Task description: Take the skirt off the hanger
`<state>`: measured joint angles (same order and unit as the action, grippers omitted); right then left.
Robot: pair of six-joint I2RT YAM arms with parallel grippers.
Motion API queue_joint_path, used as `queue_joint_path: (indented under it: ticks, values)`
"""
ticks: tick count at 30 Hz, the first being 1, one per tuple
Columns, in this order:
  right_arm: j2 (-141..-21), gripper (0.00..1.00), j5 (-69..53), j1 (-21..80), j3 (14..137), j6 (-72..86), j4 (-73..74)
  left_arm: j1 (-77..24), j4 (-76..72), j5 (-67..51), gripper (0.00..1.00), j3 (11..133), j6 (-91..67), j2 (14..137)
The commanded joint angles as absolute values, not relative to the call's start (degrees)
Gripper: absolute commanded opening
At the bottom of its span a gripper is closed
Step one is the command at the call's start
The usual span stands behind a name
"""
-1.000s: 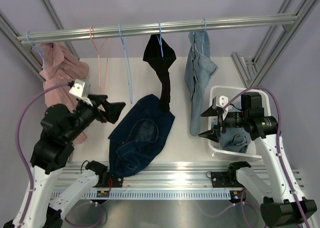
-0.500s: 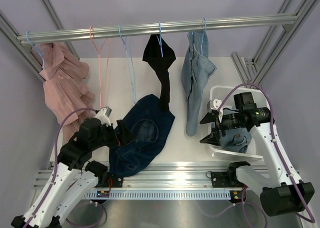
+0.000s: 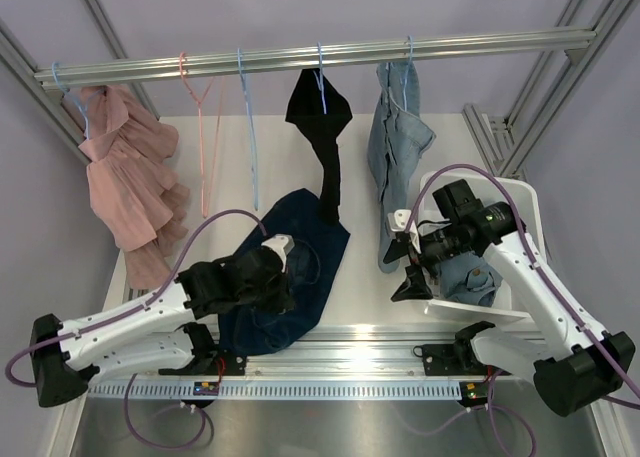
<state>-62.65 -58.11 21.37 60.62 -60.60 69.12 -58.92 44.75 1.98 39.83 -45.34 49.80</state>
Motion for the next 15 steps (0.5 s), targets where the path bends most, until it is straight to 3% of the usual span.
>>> queue_joint_path:
  ticks: [1,5,8,15]
  values:
    - [-63.19,0.99,-56.42,23.73,64.86,-59.07,69.96,-61.25,37.9,5.81,0.02,44.91,-44.31,50.98]
    - [-63.63,1.0,-60.81,25.75,66.71,-52.42,67.34,-63.37,32.7,2.2,0.0,48.16,-39.04,48.43]
    - [-63.81,0.99,-60.74,30.57,67.93,-41.44,55.94,-64.51,28.93,0.35,0.0,52.63,-35.61,46.32]
    - [-66.27,0.99,-56.96,38.32,71.19,-20.23,35.44,-64.69,26.64,0.35,0.0,72.4,-27.78,52.72]
